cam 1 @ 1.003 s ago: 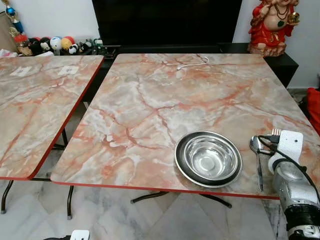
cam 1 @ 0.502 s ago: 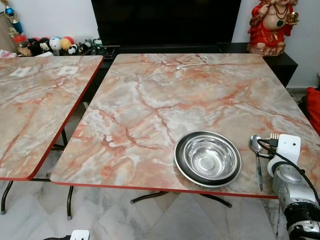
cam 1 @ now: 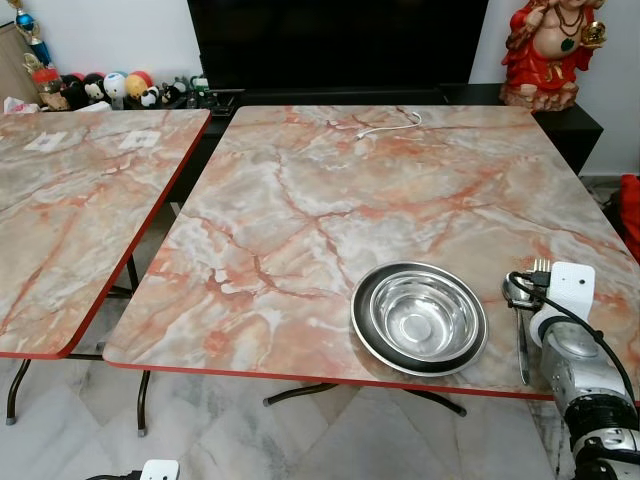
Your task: Setting the table
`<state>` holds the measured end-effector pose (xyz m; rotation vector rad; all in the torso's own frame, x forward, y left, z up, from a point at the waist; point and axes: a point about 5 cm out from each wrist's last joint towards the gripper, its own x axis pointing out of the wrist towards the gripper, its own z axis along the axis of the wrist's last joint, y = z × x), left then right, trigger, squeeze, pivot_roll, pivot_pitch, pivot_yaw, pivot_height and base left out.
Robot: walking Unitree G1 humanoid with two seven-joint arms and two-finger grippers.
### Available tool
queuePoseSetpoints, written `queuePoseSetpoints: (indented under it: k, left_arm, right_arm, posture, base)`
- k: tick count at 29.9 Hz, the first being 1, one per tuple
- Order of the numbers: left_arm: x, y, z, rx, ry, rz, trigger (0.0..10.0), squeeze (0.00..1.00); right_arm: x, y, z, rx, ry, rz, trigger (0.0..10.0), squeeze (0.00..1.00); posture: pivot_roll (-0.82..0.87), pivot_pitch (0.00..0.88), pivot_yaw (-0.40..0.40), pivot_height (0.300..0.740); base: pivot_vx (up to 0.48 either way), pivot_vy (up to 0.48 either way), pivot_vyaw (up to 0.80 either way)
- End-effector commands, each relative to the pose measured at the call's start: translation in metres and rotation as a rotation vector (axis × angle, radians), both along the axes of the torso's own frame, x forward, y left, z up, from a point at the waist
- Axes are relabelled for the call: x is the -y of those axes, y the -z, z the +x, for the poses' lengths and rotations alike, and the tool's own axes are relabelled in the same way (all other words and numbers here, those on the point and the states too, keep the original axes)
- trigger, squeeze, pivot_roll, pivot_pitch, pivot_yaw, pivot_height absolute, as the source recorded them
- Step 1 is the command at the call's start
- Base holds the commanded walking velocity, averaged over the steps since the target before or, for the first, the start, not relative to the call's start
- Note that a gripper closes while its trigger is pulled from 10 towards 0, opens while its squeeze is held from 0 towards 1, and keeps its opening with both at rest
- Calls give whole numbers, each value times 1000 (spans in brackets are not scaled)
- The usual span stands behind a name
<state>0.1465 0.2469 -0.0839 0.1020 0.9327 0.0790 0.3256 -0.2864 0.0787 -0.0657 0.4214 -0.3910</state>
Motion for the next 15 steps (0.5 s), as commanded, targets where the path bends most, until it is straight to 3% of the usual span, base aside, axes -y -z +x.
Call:
queuePoseSetpoints:
  k: [1,9,10,11,13,14,15]
  left_arm:
    - [-4,1,-4,-27,3,11,10000,0]
    - [-4,1,-3,-26,5,11,10000,0]
    - [-4,1,-3,-26,5,10,10000,0]
    - [-4,1,-3,-26,4,10,10000,0]
    - [-4,1,-3,-26,4,10,10000,0]
    - [-4,1,-3,-26,4,10,10000,0]
    - [-4,1,-3,-27,4,10,10000,0]
  right_arm:
    - [2,-1,1,-4,2,-8,10000,0]
    - [4,1,-1,-8,10,-13,10000,4]
    - [3,2,-1,-10,8,-11,10000,141]
    - [3,2,-1,-11,12,-11,10000,522]
    - [3,2,-1,-11,11,-10,10000,631]
    - [2,2,-1,-11,8,-8,10000,1000]
    - [1,2,0,-11,6,-7,10000,1000]
  posture:
    - [-48,20,61,740]
    - [-49,20,61,740]
    - [-48,19,61,740]
    - [-46,19,60,740]
    - [-47,21,62,740]
    - [-47,21,62,740]
    - [-47,20,62,740]
  base:
    - [0,0,0]
    - [0,0,0]
    - [0,0,0]
    - [0,0,0]
    - [0,0,0]
    - [0,0,0]
    - [0,0,0]
